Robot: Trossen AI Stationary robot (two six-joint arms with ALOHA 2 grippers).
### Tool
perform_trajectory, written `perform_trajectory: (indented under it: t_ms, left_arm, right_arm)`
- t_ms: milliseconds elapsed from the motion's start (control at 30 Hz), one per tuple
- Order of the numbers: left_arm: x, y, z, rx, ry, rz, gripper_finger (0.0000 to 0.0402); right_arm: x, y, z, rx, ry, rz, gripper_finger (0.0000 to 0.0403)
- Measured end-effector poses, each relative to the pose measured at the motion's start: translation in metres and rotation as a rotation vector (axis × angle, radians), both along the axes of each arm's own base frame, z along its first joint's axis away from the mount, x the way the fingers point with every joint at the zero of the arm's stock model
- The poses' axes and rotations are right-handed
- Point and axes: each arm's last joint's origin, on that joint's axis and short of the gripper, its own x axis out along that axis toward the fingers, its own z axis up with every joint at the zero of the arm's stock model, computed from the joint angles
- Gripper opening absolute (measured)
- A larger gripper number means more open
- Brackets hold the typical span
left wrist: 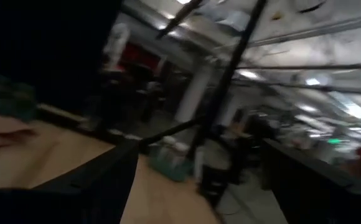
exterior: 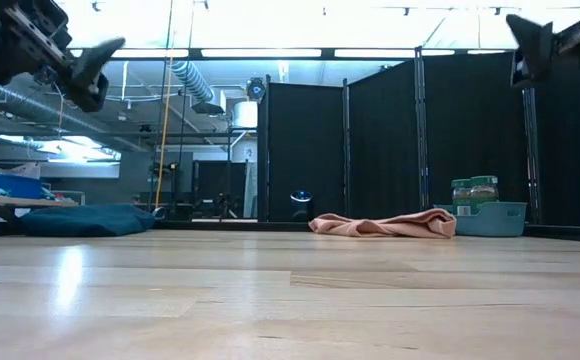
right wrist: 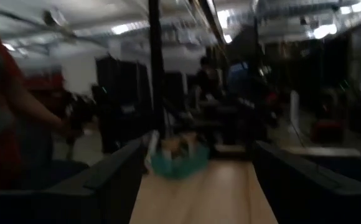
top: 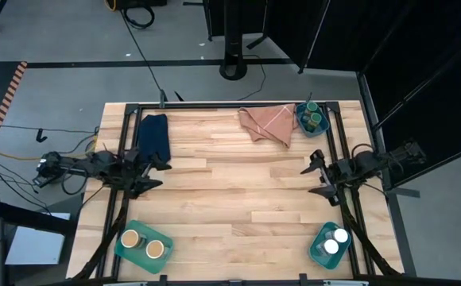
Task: Sort spices by type
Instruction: Return to Home Position
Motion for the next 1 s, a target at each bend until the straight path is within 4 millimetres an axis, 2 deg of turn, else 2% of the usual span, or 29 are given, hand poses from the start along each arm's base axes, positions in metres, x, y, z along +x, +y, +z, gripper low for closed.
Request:
perform_trajectory:
  t_ms: [233, 300, 633, 1000]
  left_arm:
    - [0.002, 0.008, -0.007, 0.04, 0.074, 0.315, 0.0339]
    - [0.002, 0.009, -0.008, 0.039, 0.093, 0.349, 0.0339]
    - [0.002, 0.002, -0.006, 0.08, 0.05, 0.107, 0.0339]
    - [0.002, 0.002, -0.007, 0.049, 0.062, 0.094, 0.0339]
  right_arm:
    - [0.002, -0.001, -0.01, -0.066, 0.094, -0.076, 0.0302]
    - [0.003, -0.001, -0.011, -0.079, 0.097, -0.078, 0.0302]
    - [0.004, -0.004, -0.022, -0.112, 0.208, -0.165, 0.0306]
    - [0.005, -0.007, -0.024, -0.138, 0.234, -0.238, 0.031]
